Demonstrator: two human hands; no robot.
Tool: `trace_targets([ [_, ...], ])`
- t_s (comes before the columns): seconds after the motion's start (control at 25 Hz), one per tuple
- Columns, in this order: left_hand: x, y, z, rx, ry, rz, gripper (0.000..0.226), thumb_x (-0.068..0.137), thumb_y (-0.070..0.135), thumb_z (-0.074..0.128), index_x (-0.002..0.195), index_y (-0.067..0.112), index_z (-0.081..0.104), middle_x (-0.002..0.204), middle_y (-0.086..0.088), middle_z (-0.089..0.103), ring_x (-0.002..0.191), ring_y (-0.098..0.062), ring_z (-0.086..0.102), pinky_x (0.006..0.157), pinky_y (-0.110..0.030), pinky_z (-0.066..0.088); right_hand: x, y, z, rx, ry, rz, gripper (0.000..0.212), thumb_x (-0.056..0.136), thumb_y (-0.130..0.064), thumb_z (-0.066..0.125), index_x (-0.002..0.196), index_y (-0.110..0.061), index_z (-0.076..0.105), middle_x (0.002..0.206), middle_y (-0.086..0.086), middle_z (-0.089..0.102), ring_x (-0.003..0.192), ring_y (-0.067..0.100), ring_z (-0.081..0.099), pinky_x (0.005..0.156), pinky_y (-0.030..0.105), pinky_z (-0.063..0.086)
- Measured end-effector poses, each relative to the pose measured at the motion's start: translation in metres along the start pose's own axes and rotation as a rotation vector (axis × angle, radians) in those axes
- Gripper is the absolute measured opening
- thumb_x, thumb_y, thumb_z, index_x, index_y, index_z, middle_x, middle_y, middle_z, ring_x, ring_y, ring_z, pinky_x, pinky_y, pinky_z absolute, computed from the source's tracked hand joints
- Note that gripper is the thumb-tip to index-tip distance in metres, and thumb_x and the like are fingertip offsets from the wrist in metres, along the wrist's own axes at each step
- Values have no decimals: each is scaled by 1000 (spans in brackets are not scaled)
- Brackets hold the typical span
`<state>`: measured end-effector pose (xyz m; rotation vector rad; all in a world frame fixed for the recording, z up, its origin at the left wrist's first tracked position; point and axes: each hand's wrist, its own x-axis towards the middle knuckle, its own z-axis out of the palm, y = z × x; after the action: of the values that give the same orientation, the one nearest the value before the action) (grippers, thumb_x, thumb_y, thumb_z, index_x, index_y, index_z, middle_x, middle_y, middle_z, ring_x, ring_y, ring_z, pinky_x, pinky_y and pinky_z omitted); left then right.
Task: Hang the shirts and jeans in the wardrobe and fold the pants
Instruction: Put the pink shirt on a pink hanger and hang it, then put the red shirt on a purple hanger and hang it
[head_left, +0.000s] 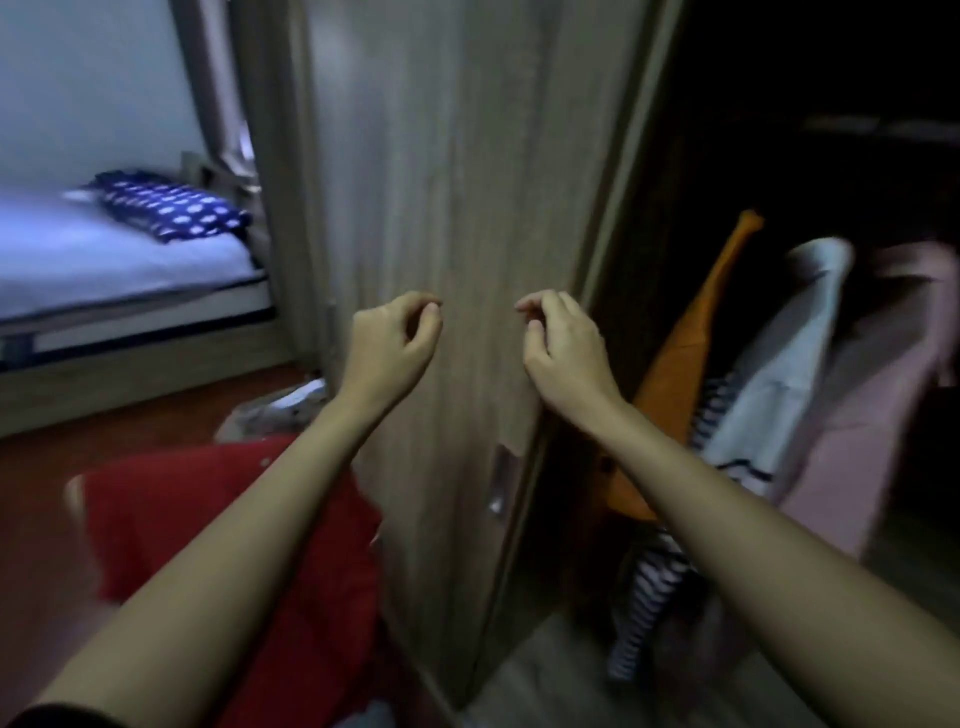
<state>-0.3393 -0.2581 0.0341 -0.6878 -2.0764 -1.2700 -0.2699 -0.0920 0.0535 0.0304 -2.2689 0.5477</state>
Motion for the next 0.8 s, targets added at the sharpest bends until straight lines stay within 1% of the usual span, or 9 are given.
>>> trace_targets([
  [0.12,-38,-85,-58,243,-21,-234,36,84,31,46,98,11,72,90,-12,74,85,-27,70,77,-36,52,-15,-26,82,56,-199,-78,23,84,-16,48,99,-8,63,96,12,61,93,29,59,88,37,44],
  [0.24,-68,-151,-113,429,-70,-379,33,89,26,50,111,10,67,103,-15,72,95,-33,67,83,-38,48,-28,-50,151,69,-361,-121,35,83,-31,42,93,-7,66,90,14,64,89,32,60,84,36,43],
  [0.32,-85,-187,-138,526,-151,-419,34,92,24,51,121,10,61,113,-17,67,104,-35,62,86,-39,45,-35,-60,190,67,-450,-103,34,85,-30,44,95,-6,66,93,15,64,92,34,60,87,38,42],
  [0.4,-103,-228,-155,619,-289,-509,38,94,27,51,128,9,54,128,-15,58,118,-33,53,92,-40,38,-42,-70,228,51,-530,-59,27,89,-22,50,101,-4,65,99,18,63,98,35,58,91,38,39],
  [0.48,-116,-270,-167,698,-362,-582,49,95,38,45,131,6,49,140,-14,49,130,-29,43,101,-43,33,-49,-82,266,12,-618,-14,28,91,-21,52,110,-3,62,109,20,60,106,36,55,95,37,37],
  [0.56,-112,-302,-176,710,-376,-655,60,94,49,33,125,2,52,132,-21,53,123,-36,48,99,-45,38,-56,-94,293,2,-693,13,39,93,-25,49,126,-3,53,126,21,52,119,36,48,103,37,33],
  [0.64,-95,-319,-183,720,-457,-809,62,96,52,29,118,1,56,123,-25,58,112,-41,54,93,-43,42,-64,-105,315,-14,-766,-12,52,96,-32,44,140,-6,36,147,16,35,136,31,33,112,37,24],
  [0.72,-73,-335,-188,714,-598,-969,68,94,57,31,125,2,54,131,-25,52,118,-41,51,96,-42,42,-74,-119,339,-83,-825,-96,60,97,-40,37,148,-12,20,157,8,17,144,23,16,116,37,15],
  [0.8,-54,-340,-187,705,-769,-1003,69,94,56,37,131,0,49,138,-23,47,124,-39,47,99,-39,40,-85,-131,355,-138,-866,-149,61,98,-45,32,149,-17,14,159,3,11,146,20,7,117,39,11],
])
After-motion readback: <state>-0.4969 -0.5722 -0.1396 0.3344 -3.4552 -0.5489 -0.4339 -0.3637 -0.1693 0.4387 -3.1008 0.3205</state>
